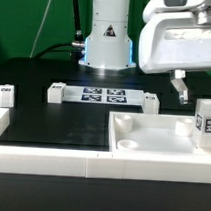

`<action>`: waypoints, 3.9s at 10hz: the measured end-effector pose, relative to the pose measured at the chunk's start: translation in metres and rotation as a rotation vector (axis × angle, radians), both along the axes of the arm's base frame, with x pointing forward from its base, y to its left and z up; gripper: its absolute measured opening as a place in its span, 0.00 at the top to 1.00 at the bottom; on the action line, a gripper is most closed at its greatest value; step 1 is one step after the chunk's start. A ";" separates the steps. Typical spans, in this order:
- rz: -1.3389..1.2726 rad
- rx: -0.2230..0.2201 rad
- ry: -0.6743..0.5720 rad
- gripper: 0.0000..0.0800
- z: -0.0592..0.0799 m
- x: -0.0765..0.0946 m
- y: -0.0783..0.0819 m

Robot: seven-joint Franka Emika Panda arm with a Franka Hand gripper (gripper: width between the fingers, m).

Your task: Assemble one leg

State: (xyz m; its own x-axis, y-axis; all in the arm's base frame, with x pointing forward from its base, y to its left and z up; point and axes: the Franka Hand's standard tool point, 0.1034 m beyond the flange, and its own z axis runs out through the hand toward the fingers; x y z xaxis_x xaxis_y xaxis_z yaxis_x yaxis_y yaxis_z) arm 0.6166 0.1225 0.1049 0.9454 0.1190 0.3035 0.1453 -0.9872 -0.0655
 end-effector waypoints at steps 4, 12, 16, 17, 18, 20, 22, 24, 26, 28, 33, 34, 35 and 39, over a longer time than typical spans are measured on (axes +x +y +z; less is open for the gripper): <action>-0.008 -0.016 0.248 0.19 -0.003 0.008 -0.006; -0.009 -0.017 0.232 0.52 -0.021 0.006 -0.005; -0.049 -0.010 0.236 0.64 -0.021 0.006 -0.005; -0.121 0.008 0.237 0.64 -0.021 0.006 -0.005; -0.338 0.054 0.238 0.64 -0.022 0.006 -0.006; -0.645 0.111 0.245 0.64 -0.023 0.006 -0.007; -0.888 0.162 0.253 0.64 -0.023 0.005 -0.007; -1.204 0.228 0.273 0.64 -0.024 0.005 -0.008; -1.305 0.257 0.290 0.53 -0.024 0.005 -0.007; -1.218 0.242 0.282 0.37 -0.024 0.005 -0.006; -0.590 0.092 0.256 0.19 -0.021 0.011 0.002; -0.468 0.067 0.247 0.19 -0.022 0.011 -0.001; -0.361 0.045 0.237 0.19 -0.022 0.012 -0.006; -0.036 -0.057 0.200 0.19 -0.022 0.012 -0.010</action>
Offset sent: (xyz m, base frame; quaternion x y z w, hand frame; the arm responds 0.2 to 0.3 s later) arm 0.0124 -0.0158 -0.0054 -0.0161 -0.1390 0.0047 0.9901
